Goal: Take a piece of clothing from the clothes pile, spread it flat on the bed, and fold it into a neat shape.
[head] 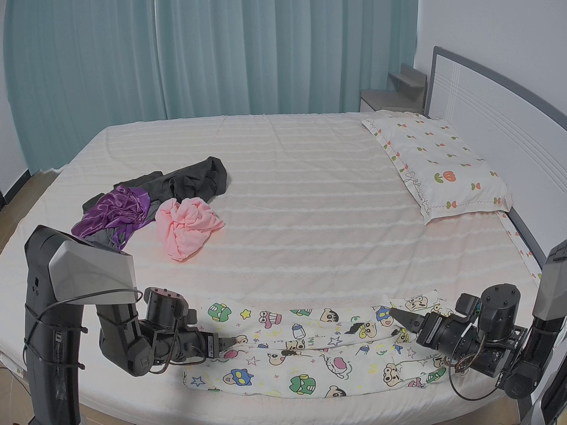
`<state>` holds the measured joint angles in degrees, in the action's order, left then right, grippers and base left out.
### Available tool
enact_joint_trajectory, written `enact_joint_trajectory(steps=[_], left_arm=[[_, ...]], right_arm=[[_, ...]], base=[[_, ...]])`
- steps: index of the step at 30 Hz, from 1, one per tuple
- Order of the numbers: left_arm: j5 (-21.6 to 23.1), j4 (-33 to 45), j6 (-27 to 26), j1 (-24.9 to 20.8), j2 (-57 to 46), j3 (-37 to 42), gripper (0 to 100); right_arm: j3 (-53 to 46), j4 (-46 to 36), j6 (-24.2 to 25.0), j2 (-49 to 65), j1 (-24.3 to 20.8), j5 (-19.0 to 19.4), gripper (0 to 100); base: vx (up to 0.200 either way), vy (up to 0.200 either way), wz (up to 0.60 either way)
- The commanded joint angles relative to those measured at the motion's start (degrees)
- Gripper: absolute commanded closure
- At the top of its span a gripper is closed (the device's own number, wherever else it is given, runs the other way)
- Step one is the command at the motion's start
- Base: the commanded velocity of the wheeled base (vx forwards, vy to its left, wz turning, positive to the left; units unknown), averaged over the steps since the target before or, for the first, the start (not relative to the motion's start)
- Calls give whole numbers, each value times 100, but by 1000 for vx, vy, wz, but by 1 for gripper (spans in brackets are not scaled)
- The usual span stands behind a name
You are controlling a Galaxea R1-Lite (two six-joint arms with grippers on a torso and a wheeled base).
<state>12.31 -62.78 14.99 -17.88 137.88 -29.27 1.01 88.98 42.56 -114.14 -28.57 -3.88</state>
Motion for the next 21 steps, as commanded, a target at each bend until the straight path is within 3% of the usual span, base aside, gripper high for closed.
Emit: enact_joint_trajectory(steps=[1,21], left_arm=[[-1,-15,3,-31,-15,0,100],[26,-24,320,356,-586,273,100]], right_arm=[[-101,102,-2,-29,19,1,0],[-101,102,7,50,124,1,0]], base=[[0,0,0],[0,0,0]])
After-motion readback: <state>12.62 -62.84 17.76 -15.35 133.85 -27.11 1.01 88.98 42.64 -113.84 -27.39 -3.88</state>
